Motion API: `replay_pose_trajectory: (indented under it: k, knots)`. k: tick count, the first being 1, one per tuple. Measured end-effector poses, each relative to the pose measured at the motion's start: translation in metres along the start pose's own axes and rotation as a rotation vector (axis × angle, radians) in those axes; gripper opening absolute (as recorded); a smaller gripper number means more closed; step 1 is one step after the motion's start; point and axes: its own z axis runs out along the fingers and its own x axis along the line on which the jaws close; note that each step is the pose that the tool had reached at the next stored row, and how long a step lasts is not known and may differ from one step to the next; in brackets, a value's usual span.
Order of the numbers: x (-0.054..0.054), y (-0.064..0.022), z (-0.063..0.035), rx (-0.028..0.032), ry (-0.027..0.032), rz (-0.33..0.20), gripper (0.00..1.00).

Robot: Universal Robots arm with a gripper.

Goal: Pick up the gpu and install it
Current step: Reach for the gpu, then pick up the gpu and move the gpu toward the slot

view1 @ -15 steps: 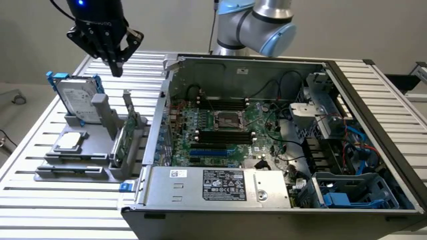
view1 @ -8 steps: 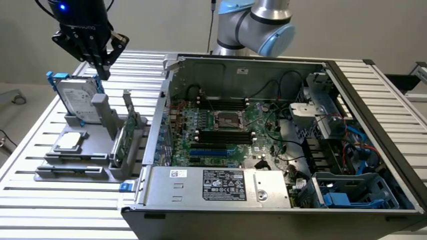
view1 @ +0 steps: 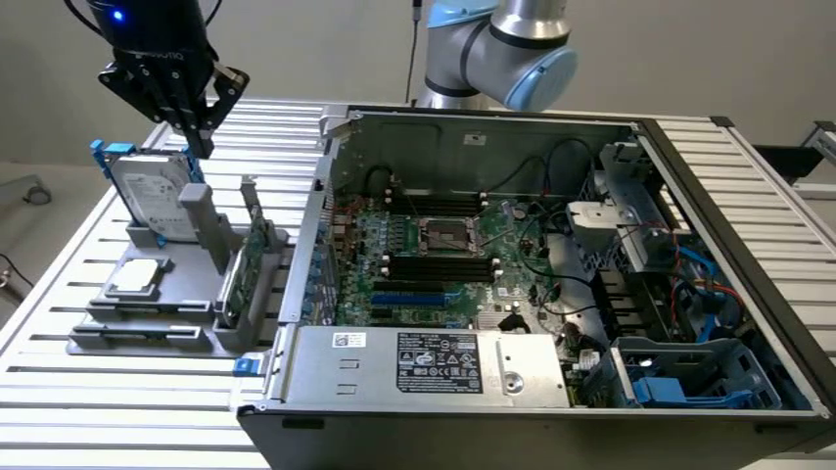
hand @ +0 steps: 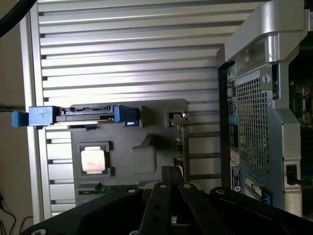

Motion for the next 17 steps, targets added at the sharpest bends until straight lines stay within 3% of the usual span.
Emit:
replay_pose_trajectory:
  k: [11, 13, 16, 17]
  knots:
    - [0.0000, 0.0000, 0.0000, 0.0000, 0.0000, 0.000, 0.12]
    - [0.0000, 0.0000, 0.0000, 0.0000, 0.0000, 0.000, 0.24]
    - [0.0001, 0.0000, 0.0000, 0.0000, 0.0001, 0.000, 0.30]
    - [0.0001, 0.0000, 0.0000, 0.0000, 0.0000, 0.000, 0.36]
